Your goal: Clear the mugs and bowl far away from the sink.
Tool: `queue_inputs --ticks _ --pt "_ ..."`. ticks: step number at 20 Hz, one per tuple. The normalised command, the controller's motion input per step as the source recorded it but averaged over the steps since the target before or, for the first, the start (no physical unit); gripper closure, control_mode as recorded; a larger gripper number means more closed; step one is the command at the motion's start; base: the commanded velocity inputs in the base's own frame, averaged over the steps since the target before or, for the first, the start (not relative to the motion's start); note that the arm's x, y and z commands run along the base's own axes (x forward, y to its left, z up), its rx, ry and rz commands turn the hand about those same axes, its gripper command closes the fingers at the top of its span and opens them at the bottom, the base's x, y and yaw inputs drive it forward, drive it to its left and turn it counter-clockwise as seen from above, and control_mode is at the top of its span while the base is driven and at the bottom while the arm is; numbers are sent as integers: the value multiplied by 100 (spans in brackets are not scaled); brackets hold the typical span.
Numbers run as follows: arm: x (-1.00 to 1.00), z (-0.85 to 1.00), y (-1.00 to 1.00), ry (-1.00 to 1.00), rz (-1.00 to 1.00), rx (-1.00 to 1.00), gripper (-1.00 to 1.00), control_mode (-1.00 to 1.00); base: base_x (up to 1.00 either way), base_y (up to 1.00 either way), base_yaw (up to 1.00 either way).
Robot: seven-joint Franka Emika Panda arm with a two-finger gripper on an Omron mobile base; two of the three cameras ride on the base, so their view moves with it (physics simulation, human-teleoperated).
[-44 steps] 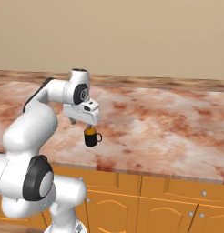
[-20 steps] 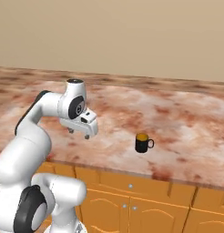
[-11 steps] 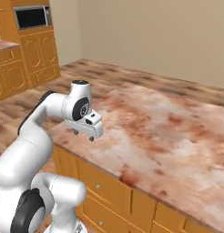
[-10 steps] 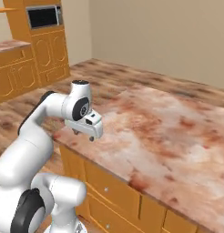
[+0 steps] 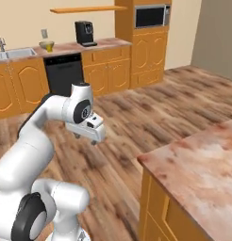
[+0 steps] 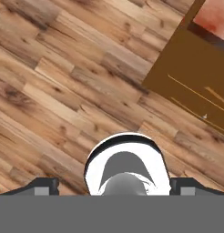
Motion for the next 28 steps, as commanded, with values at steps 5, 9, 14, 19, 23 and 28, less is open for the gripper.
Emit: queue_inputs --ticks 5,9,14,19,23,28 --pt "0 0 0 0 0 0 -100 100 0 80 61" --pt "0 0 0 0 0 0 -100 100 16 91 64" --pt "0 0 0 0 0 0 -100 100 56 40 48" --pt "0 0 0 0 0 0 -100 100 77 11 39" --pt "0 0 0 0 0 0 -100 100 100 0 29" --pt "0 0 0 0 0 0 -100 100 100 -32 21"
